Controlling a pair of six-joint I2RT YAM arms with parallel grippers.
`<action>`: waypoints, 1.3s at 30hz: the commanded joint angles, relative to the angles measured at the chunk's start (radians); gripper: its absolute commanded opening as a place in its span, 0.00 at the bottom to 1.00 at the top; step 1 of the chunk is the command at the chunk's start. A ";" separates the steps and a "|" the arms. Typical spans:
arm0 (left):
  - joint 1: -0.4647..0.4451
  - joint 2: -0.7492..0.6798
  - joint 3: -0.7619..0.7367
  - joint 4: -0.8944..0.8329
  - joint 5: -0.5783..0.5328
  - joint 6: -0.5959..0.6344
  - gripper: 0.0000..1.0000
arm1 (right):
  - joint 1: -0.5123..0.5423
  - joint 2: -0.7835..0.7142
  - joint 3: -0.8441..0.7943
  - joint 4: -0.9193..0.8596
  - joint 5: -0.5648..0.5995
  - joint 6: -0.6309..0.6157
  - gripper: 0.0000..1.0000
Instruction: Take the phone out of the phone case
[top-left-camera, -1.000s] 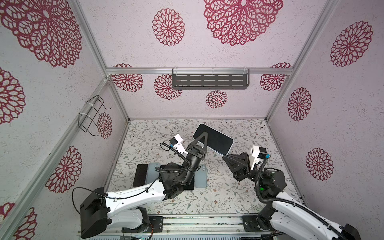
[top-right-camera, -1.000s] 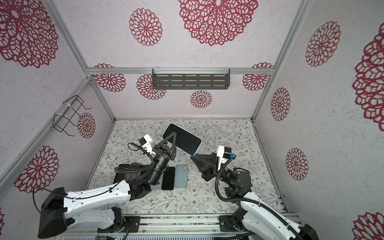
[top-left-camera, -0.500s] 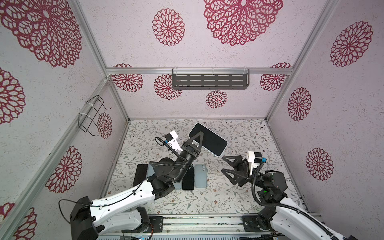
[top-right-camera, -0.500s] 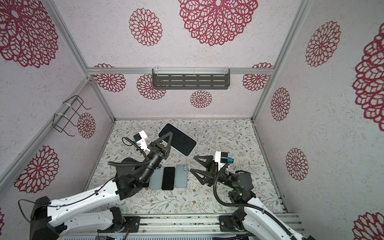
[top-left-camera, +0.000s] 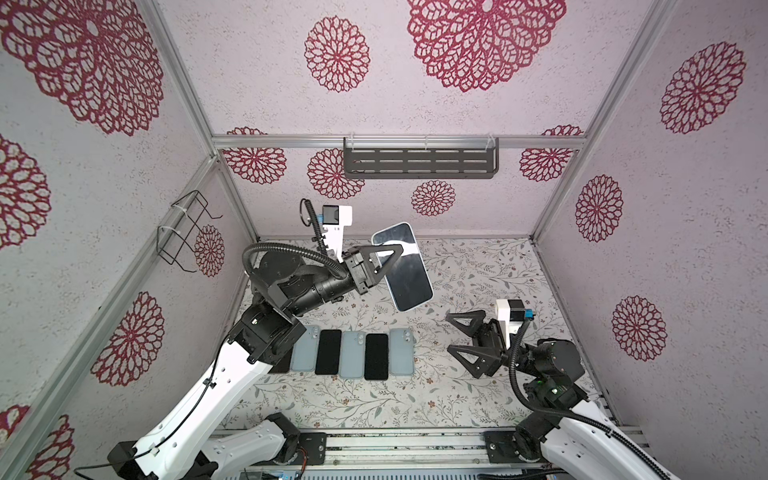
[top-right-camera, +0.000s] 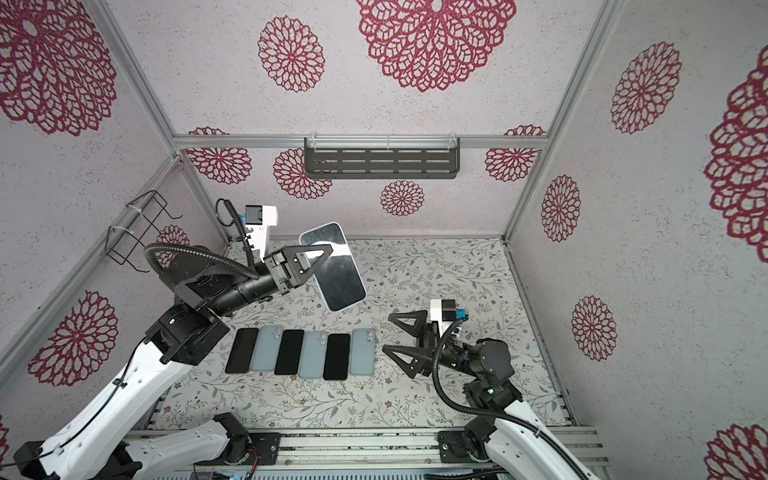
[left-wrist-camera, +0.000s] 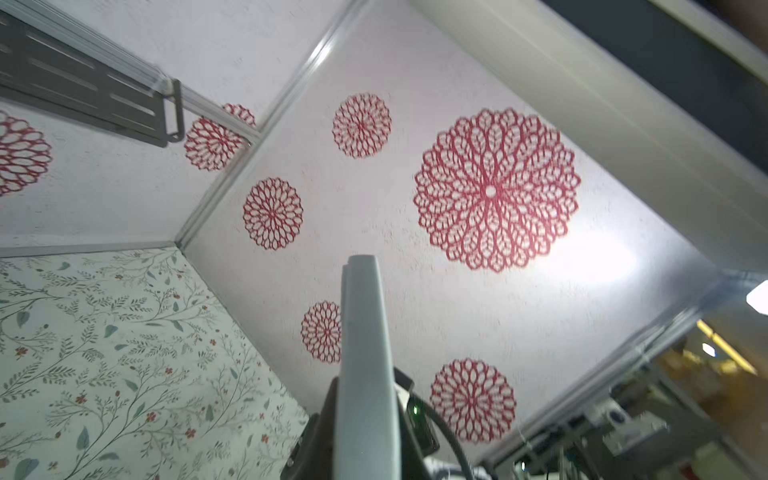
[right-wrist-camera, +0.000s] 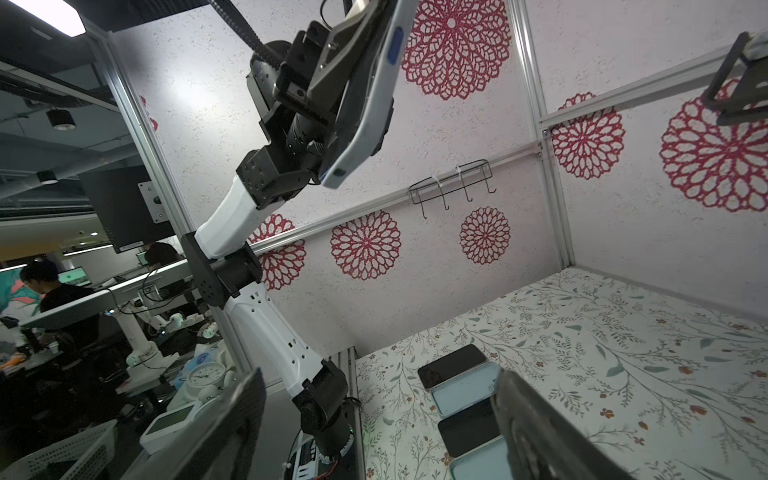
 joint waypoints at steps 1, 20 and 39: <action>0.001 0.030 0.017 -0.081 0.126 0.121 0.00 | 0.002 0.049 0.048 0.153 -0.051 0.114 0.88; -0.122 -0.066 -0.467 0.733 -0.419 -0.394 0.00 | 0.172 0.150 -0.028 0.356 0.351 0.180 0.86; -0.091 -0.009 -0.208 0.353 0.013 -0.133 0.00 | 0.121 0.016 0.135 -0.018 0.207 0.074 0.80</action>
